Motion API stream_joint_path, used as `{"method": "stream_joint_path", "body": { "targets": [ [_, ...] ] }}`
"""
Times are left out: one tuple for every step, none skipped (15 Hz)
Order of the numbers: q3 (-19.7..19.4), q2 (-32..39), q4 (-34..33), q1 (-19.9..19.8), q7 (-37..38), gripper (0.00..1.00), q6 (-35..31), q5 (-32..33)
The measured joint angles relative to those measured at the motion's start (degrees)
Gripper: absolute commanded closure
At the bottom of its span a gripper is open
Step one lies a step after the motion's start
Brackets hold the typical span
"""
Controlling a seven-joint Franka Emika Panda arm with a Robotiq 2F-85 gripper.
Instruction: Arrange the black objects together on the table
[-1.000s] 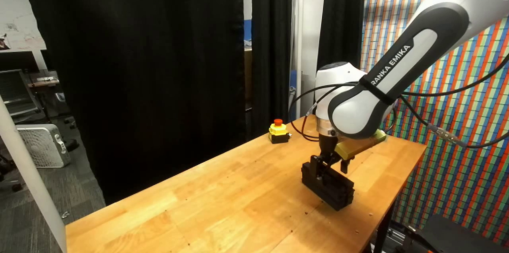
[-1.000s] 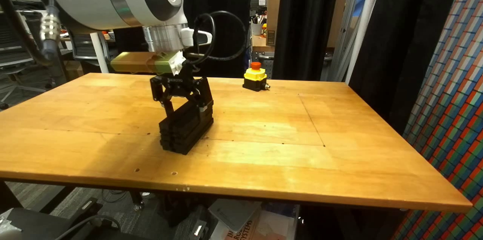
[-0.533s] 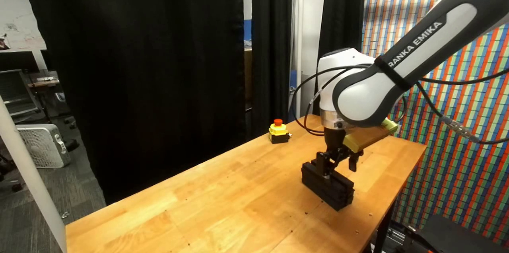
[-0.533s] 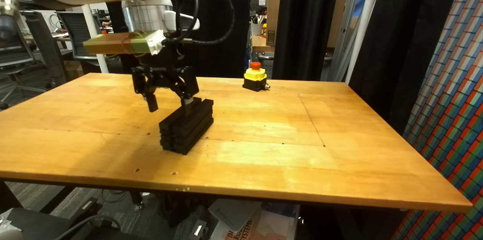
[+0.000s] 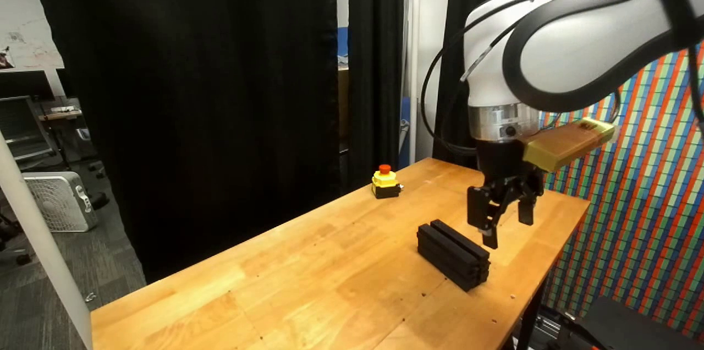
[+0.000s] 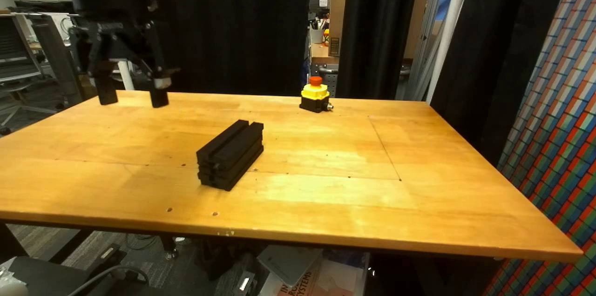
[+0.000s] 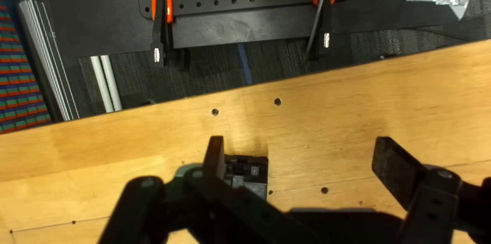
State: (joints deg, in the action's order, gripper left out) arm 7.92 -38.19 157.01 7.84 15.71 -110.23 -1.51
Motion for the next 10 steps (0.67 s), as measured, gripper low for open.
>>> {"method": "stream_joint_path", "body": {
  "targets": [
    [-0.01,-3.2,0.27,0.38,-0.01,0.0,2.19,-0.93],
    [-0.02,-6.39,0.15,0.57,-0.01,0.0,4.71,-1.72],
    [-0.03,-9.64,-0.15,0.62,-0.01,0.0,7.43,-2.35],
    [-0.31,-12.95,-0.02,0.84,0.0,0.0,9.57,-2.48],
    [-0.69,-16.29,0.37,1.21,0.01,0.0,11.61,-2.48],
    [-0.91,-19.61,0.34,1.39,0.01,0.0,14.3,-2.48],
    [-1.12,-23.01,0.08,1.48,0.01,0.0,17.3,-2.48],
    [-1.36,-26.5,-0.12,1.54,0.01,0.0,20.32,-2.48],
    [-1.67,-30.02,0.08,1.68,0.01,0.0,22.75,-2.44],
    [-2.03,-33.32,0.3,1.78,0.01,0.0,25.34,-2.35]
  ]
}}
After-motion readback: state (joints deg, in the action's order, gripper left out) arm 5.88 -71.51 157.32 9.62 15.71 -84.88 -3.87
